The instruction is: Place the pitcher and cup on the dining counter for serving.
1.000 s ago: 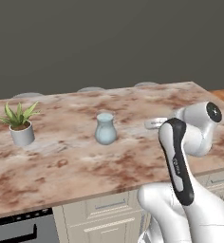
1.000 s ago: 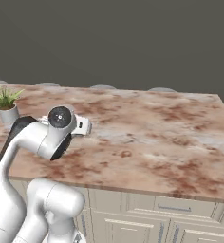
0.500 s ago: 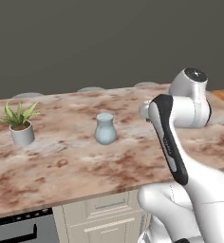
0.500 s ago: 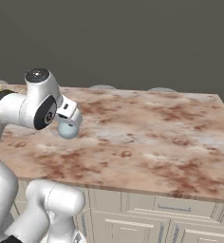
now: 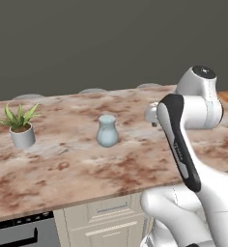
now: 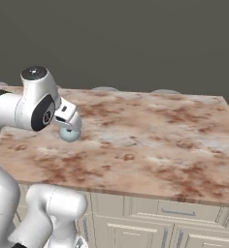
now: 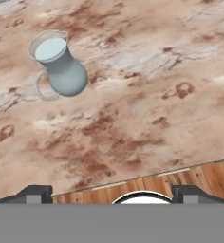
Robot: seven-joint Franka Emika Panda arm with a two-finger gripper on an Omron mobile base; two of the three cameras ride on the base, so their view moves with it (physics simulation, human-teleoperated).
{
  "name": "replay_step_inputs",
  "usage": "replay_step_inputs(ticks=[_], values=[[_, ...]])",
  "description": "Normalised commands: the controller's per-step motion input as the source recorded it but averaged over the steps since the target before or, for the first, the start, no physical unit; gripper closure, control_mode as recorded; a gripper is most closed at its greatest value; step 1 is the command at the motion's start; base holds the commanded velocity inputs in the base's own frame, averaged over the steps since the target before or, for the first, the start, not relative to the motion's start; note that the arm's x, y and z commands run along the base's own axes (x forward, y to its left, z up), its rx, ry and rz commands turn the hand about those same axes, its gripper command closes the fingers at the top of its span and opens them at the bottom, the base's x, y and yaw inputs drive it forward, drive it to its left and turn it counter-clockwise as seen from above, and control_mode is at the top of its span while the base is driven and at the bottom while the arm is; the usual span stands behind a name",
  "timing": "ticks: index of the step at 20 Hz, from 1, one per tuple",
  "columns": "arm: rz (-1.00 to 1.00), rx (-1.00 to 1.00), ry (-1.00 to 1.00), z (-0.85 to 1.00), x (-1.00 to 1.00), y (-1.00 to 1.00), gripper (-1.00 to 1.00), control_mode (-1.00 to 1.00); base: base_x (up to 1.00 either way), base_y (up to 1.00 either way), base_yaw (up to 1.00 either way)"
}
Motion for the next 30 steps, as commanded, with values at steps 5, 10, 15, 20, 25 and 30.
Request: replay_step_inputs(ticks=[5,10,15,20,25,30], values=[[0.0,-0.01,0.0,-0.04,-0.26,0.0,-1.0,1.0,-0.2,0.0,0.0],[0.0,0.0,0.0,0.0,0.0,0.0,-1.0,1.0,-1.0,-0.11,-0.27],[0.0,0.0,0.0,0.0,0.0,0.0,-1.0,1.0,-0.86,-0.21,-0.62],[0.0,0.0,0.0,0.0,0.0,0.0,-1.0,1.0,-0.62,-0.11,-0.7],[0.0,0.0,0.0,0.0,0.0,0.0,-1.0,1.0,-0.57,-0.16,-0.69],[0.0,0.0,0.0,0.0,0.0,0.0,-1.0,1.0,-0.45,-0.29,-0.69]])
